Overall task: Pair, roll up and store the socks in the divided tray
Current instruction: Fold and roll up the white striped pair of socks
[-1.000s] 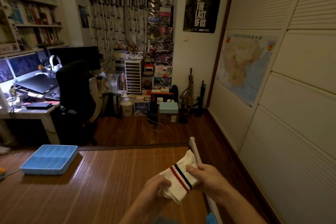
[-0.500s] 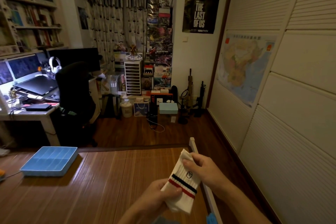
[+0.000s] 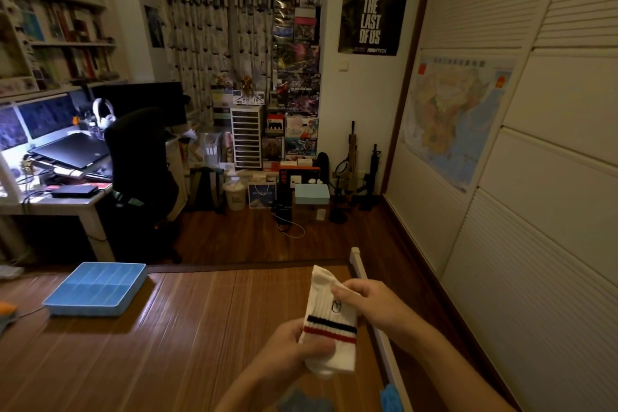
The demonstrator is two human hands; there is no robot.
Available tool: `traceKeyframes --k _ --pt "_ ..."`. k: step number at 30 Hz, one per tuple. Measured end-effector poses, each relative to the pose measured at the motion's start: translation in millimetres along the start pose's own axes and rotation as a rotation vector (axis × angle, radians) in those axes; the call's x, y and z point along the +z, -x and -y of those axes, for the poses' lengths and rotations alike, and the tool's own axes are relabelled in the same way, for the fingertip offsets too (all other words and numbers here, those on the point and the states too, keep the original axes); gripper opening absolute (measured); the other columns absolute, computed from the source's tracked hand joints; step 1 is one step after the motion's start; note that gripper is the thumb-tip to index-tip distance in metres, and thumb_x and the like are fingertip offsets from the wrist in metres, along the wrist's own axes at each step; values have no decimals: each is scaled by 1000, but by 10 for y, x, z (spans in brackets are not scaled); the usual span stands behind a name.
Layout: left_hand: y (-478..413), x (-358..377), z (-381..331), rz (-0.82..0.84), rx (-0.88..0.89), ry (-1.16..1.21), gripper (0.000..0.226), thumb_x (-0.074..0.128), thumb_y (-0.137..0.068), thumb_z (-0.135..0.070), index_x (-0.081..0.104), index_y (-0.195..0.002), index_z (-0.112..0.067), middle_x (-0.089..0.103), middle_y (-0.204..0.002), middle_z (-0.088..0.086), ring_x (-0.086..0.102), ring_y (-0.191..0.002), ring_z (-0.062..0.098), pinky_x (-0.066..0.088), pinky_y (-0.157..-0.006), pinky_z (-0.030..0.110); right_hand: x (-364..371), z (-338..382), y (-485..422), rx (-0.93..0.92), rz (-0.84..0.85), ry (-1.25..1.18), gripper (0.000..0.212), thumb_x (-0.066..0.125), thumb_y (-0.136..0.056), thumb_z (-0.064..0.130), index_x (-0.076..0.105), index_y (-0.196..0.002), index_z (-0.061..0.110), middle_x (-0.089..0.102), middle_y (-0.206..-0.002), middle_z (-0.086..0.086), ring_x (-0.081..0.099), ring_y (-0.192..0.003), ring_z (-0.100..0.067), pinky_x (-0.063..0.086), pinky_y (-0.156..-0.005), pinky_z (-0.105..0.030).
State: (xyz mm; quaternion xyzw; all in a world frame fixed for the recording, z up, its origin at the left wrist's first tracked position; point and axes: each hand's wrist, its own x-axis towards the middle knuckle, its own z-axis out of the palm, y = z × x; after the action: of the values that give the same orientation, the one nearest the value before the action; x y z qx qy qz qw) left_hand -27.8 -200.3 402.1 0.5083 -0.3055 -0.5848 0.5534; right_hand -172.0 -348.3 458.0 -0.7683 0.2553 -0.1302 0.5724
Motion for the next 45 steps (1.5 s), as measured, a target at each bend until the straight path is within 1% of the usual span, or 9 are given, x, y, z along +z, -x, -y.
traceKeyframes --k 9,16,21,29,31,34,38,41,45 --pt "5 -14 80 -31 -6 0 55 83 -82 -14 60 -133 -9 73 -123 12 69 -116 31 58 -93 39 -13 -78 -43 63 -67 -67 24 61 -98 36 71 -106 16 77 -95 -2 76 -88 -16 59 -70 -25" --pt "-6 -2 125 -69 47 72 53 80 -85 -13 60 -133 -7 72 -123 14 70 -115 33 58 -89 36 34 -167 -54 106 -69 -192 30 63 -96 34 68 -113 11 76 -103 -8 75 -96 -22 62 -85 -40" --pt "-13 -7 119 -109 59 74 55 80 -85 -29 62 -133 -10 73 -124 11 70 -115 30 58 -90 36 45 -197 -54 22 -118 -154 24 66 -94 27 67 -115 14 76 -105 -7 75 -98 -21 61 -88 -48" --pt "-109 -37 33 -343 210 226 52 82 -78 -31 68 -122 -7 74 -114 19 73 -103 37 62 -79 42 122 -157 -22 82 40 -153 52 77 -86 37 50 -128 25 75 -113 1 74 -100 -19 61 -78 -31" --pt "-126 -26 18 -408 259 278 47 83 -74 -28 72 -114 -8 74 -111 22 74 -97 38 62 -73 41 156 -171 -12 137 90 -153 58 81 -81 41 51 -129 26 75 -113 3 73 -103 -16 61 -81 -31" --pt "-132 -24 11 -443 280 397 45 79 -78 -22 67 -119 -5 75 -107 22 75 -94 39 62 -68 43 199 -203 6 155 197 -100 45 79 -84 38 64 -123 22 74 -116 4 72 -108 -15 60 -87 -32" --pt "-132 -35 35 -449 283 601 43 73 -81 -19 62 -122 -12 78 -99 17 77 -88 34 63 -68 47 208 -268 30 141 147 -173 49 78 -82 46 64 -122 21 73 -117 1 71 -109 -20 59 -89 -36" --pt "-115 -55 40 -455 275 672 41 72 -86 -17 62 -125 -11 77 -98 18 77 -87 33 63 -68 45 226 -306 36 134 101 -230 44 76 -87 35 60 -124 18 74 -114 -1 72 -105 -22 60 -83 -33" --pt "-85 -92 77 -461 198 688 44 69 -86 -11 60 -128 0 69 -118 26 71 -105 37 64 -70 40 204 -268 18 68 -151 -301 38 68 -91 28 61 -126 13 76 -110 -4 74 -99 -21 60 -79 -31"
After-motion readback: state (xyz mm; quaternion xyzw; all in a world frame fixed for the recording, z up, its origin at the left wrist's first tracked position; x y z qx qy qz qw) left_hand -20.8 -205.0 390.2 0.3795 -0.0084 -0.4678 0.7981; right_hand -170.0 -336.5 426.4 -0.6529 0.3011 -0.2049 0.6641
